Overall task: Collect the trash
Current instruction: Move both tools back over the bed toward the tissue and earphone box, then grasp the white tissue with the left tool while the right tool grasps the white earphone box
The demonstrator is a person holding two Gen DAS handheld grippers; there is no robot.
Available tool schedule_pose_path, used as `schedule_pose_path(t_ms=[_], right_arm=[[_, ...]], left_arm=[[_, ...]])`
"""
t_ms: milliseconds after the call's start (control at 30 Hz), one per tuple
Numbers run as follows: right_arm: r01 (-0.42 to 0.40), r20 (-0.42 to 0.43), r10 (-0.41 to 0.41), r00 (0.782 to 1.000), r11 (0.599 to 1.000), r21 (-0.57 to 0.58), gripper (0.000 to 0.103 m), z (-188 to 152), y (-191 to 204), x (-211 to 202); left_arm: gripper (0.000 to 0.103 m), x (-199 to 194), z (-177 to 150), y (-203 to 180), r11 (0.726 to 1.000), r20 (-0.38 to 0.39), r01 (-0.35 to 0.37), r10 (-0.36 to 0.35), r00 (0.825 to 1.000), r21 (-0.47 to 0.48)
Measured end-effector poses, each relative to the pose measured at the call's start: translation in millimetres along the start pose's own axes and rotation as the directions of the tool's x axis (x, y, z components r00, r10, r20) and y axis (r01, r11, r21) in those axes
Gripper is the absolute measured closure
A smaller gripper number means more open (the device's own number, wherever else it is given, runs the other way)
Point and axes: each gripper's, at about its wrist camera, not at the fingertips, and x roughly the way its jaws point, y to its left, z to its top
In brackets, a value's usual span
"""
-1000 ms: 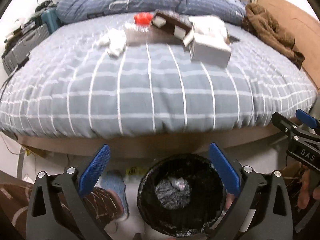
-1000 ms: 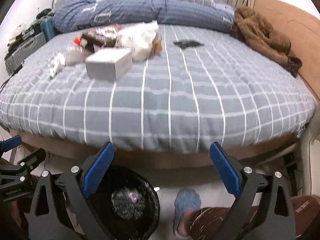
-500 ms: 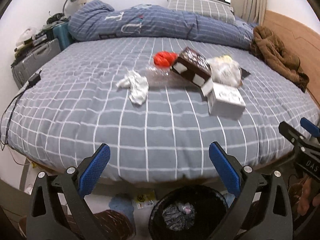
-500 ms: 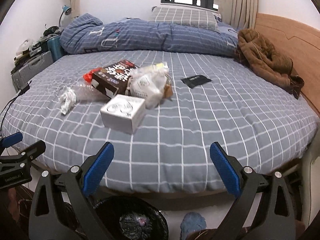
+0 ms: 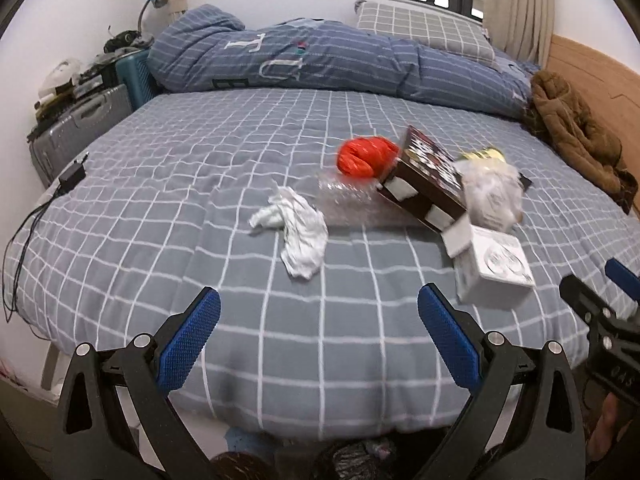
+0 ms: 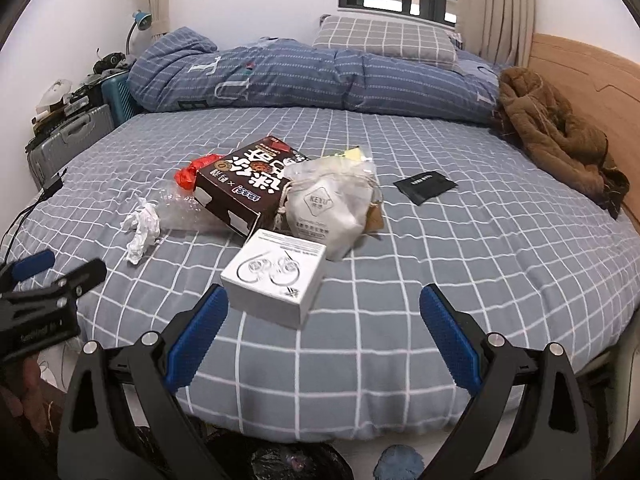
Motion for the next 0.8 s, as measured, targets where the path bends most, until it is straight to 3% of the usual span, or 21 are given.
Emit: schedule_pose_path(t_ms=[567,733,800], right_arm=[[-0.018,-0.113,0.019,0.993,1.000,0.007,0.010,12.8,27.7,72.4],[-0.025,-0.126,0.028,0.992,0.999,0.020,0.010,12.8,27.8,82.0],[-0.036,-0.134,0.040,0.990,0.999,0.033,0.011,12.4,27.5,83.6]], left_arm=[[0.006,84.9,45.2,16.2,0.999,-0.069,-0.036,0.036,0.997,0.005],[0.009,104.1,48.0,18.1,0.999,-0.095,-0.038,0.038,0.995,0.004],[0.015,108.5,48.9,19.7,0.999,-0.102,-0.033,0.032,0.994,-0.004]])
